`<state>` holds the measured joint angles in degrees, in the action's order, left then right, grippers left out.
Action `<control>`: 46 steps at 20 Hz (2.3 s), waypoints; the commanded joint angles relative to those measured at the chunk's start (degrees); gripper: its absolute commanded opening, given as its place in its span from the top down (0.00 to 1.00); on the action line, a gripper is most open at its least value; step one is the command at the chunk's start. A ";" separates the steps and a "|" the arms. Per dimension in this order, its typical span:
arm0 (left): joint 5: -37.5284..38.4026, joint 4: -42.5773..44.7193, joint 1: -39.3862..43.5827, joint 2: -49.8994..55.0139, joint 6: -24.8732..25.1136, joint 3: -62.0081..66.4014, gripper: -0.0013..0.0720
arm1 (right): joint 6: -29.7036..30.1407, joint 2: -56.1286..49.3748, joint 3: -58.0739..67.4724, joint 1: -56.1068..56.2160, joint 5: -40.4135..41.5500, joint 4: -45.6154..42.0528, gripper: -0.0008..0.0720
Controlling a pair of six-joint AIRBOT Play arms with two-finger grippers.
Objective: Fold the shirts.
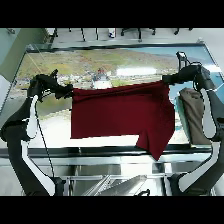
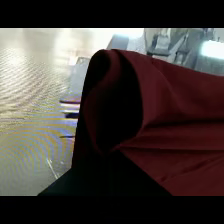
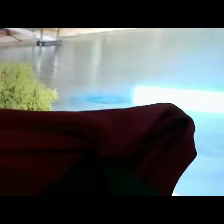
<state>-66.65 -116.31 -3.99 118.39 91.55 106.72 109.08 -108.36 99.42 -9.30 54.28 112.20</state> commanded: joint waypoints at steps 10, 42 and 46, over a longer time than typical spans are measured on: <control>2.69 1.33 1.92 0.09 1.16 -1.03 0.96 | -7.41 -3.56 0.02 0.57 12.31 -7.26 0.97; -1.33 -17.42 -7.45 -31.23 20.94 -61.02 0.11 | -5.38 54.51 -52.00 -31.87 28.94 9.81 0.45; -0.81 -18.27 -5.09 -31.26 20.98 -61.31 0.75 | -5.14 52.87 -60.28 -31.65 27.63 10.21 0.34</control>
<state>-68.95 -132.35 -10.44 87.44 111.15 47.27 103.11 -55.94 45.89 -39.72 83.35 121.19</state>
